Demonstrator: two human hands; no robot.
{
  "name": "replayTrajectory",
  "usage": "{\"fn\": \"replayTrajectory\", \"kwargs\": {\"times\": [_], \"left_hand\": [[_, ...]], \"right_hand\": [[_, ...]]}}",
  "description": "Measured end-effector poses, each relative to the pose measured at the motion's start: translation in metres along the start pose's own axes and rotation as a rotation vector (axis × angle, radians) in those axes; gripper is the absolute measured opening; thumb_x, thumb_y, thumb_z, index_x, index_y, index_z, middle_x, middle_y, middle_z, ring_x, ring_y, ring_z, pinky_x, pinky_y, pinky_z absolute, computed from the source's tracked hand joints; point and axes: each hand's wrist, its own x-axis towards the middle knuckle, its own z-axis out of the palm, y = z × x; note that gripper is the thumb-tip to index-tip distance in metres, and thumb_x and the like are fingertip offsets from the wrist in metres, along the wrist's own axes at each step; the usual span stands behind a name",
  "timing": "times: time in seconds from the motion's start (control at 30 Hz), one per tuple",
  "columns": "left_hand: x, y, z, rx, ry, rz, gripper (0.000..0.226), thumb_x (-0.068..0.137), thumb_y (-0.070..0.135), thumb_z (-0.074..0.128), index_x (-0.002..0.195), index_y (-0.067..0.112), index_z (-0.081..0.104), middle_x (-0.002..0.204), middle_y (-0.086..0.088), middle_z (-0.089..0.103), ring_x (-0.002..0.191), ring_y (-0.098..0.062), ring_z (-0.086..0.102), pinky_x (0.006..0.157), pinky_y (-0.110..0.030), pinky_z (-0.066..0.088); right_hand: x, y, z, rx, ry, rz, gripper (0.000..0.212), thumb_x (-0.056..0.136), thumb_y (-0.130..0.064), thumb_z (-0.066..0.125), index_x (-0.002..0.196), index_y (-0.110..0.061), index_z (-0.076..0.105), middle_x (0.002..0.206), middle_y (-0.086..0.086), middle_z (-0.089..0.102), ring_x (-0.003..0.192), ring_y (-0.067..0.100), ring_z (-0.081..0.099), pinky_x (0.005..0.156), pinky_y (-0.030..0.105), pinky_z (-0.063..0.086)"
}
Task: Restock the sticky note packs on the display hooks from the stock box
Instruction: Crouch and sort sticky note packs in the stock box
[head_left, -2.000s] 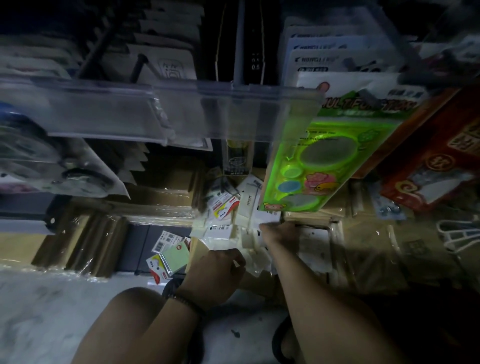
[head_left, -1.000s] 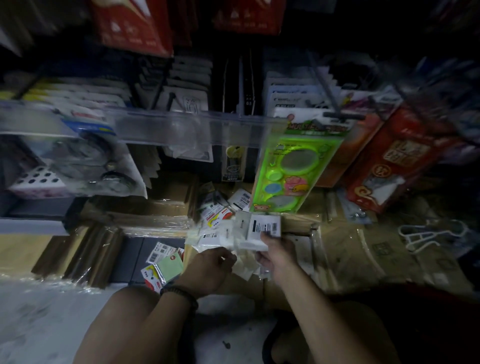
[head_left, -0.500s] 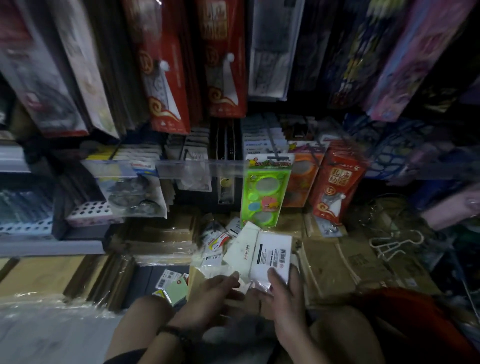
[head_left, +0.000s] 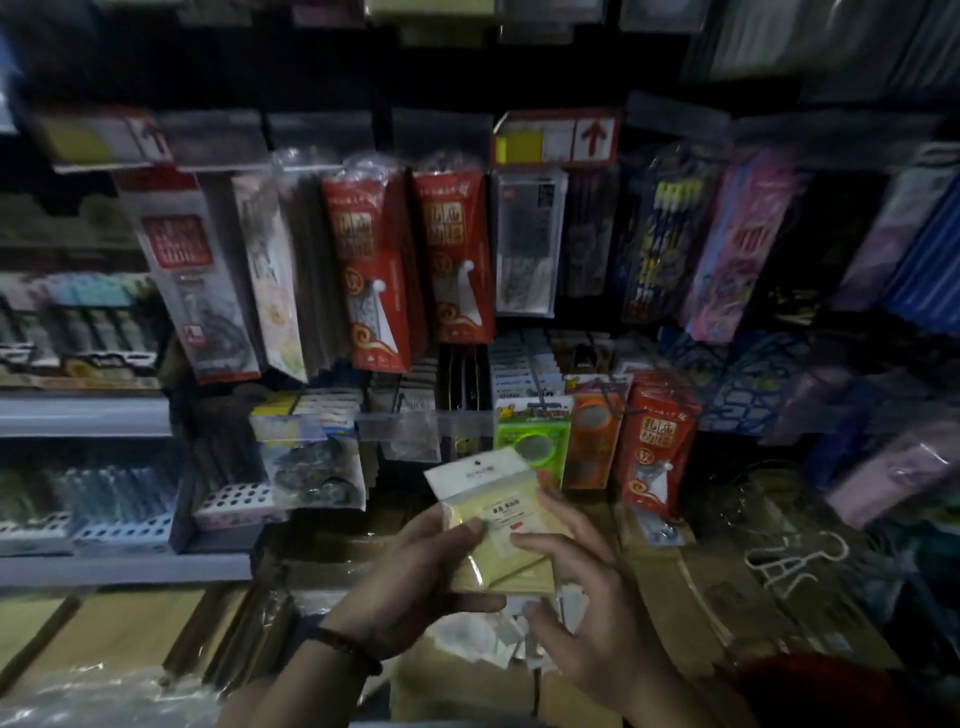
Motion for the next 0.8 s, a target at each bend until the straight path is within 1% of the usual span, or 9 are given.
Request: {"fn": "replayTrajectory", "kwargs": {"times": [0.07, 0.13, 0.17, 0.3, 0.4, 0.47, 0.57, 0.73, 0.8], "left_hand": [[-0.008, 0.015, 0.012, 0.061, 0.041, 0.097, 0.037, 0.103, 0.012, 0.064, 0.140, 0.012, 0.059, 0.131, -0.017, 0.074, 0.117, -0.041, 0.072, 0.085, -0.052, 0.064], [-0.015, 0.031, 0.021, 0.101, 0.085, 0.188, 0.040, 0.100, 0.008, 0.069, 0.138, 0.010, 0.058, 0.128, -0.018, 0.075, 0.114, -0.042, 0.074, 0.085, -0.053, 0.064], [-0.019, 0.039, 0.025, 0.115, 0.100, 0.226, 0.041, 0.097, 0.007, 0.072, 0.136, 0.009, 0.058, 0.126, -0.020, 0.075, 0.113, -0.044, 0.074, 0.085, -0.056, 0.063], [-0.038, 0.081, 0.040, 0.101, 0.122, 0.340, 0.045, 0.091, 0.004, 0.078, 0.131, 0.008, 0.060, 0.122, -0.021, 0.076, 0.110, -0.044, 0.075, 0.093, -0.063, 0.060], [-0.048, 0.116, 0.045, 0.094, 0.180, 0.472, 0.046, 0.087, -0.004, 0.077, 0.129, 0.006, 0.061, 0.120, -0.021, 0.077, 0.111, -0.040, 0.076, 0.095, -0.057, 0.062], [-0.054, 0.142, 0.045, 0.136, 0.215, 0.551, 0.048, 0.084, -0.005, 0.079, 0.128, 0.007, 0.062, 0.120, -0.020, 0.078, 0.110, -0.038, 0.076, 0.093, -0.055, 0.063], [-0.069, 0.185, 0.046, 0.214, 0.199, 0.636, 0.049, 0.087, 0.008, 0.080, 0.132, 0.007, 0.061, 0.123, -0.017, 0.077, 0.114, -0.037, 0.075, 0.100, -0.061, 0.057], [-0.100, 0.255, 0.047, 0.379, 0.188, 0.780, 0.030, 0.098, 0.015, 0.067, 0.127, 0.009, 0.065, 0.120, -0.014, 0.078, 0.109, -0.031, 0.077, 0.086, -0.045, 0.066], [-0.111, 0.284, 0.050, 0.484, 0.211, 0.848, 0.028, 0.096, 0.015, 0.067, 0.124, 0.010, 0.066, 0.116, -0.010, 0.079, 0.107, -0.029, 0.078, 0.087, -0.046, 0.066]], "right_hand": [[0.009, -0.023, -0.011, -0.043, -0.003, 0.017, 0.036, 0.087, -0.049, 0.076, 0.122, -0.046, 0.070, 0.168, -0.029, 0.022, 0.153, -0.008, 0.025, 0.111, 0.023, 0.044], [0.022, -0.045, -0.018, -0.145, 0.022, 0.036, 0.042, 0.084, -0.075, 0.068, 0.122, -0.057, 0.061, 0.164, -0.042, 0.011, 0.148, -0.021, 0.014, 0.110, 0.006, 0.030], [0.031, -0.057, -0.020, -0.173, 0.030, 0.060, 0.049, 0.081, -0.080, 0.066, 0.125, -0.061, 0.057, 0.162, -0.045, 0.008, 0.147, -0.023, 0.011, 0.110, 0.005, 0.025], [0.066, -0.095, -0.028, -0.211, 0.102, 0.095, 0.079, 0.074, -0.073, 0.079, 0.145, -0.050, 0.052, 0.163, -0.026, 0.024, 0.152, -0.001, 0.023, 0.115, 0.018, 0.028], [0.093, -0.124, -0.029, -0.217, 0.159, 0.020, 0.094, 0.064, -0.078, 0.074, 0.149, -0.050, 0.045, 0.152, -0.024, 0.029, 0.140, 0.003, 0.036, 0.115, 0.027, 0.040], [0.113, -0.141, -0.028, -0.251, 0.212, -0.050, 0.094, 0.063, -0.077, 0.071, 0.149, -0.049, 0.043, 0.147, -0.024, 0.029, 0.134, 0.006, 0.042, 0.110, 0.034, 0.049], [0.145, -0.164, -0.036, -0.261, 0.278, -0.156, 0.091, 0.069, -0.071, 0.070, 0.151, -0.046, 0.041, 0.141, -0.024, 0.032, 0.128, 0.005, 0.048, 0.101, 0.033, 0.056], [0.194, -0.204, -0.055, -0.260, 0.387, -0.299, 0.089, 0.070, -0.066, 0.071, 0.153, -0.042, 0.048, 0.139, -0.017, 0.040, 0.125, 0.008, 0.054, 0.097, 0.034, 0.058], [0.214, -0.220, -0.060, -0.277, 0.455, -0.345, 0.088, 0.071, -0.064, 0.071, 0.153, -0.039, 0.050, 0.138, -0.013, 0.042, 0.123, 0.011, 0.055, 0.095, 0.036, 0.059]]}}
